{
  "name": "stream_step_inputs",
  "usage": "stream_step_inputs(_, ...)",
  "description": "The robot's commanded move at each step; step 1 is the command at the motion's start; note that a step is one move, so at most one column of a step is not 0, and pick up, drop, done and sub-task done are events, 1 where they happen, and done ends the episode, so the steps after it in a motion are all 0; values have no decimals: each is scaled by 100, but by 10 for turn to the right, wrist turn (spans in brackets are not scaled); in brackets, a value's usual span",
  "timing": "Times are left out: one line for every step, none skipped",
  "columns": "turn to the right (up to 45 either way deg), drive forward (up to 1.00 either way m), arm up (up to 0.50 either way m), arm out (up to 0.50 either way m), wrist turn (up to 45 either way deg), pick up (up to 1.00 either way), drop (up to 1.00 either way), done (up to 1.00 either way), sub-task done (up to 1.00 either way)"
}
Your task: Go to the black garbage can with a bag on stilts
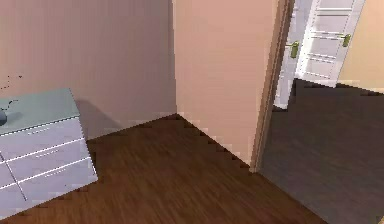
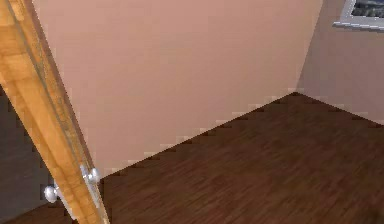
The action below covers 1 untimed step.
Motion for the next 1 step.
stream_step_inputs(60, 0, 0, 0, 0, 0, 0, 0, 0)
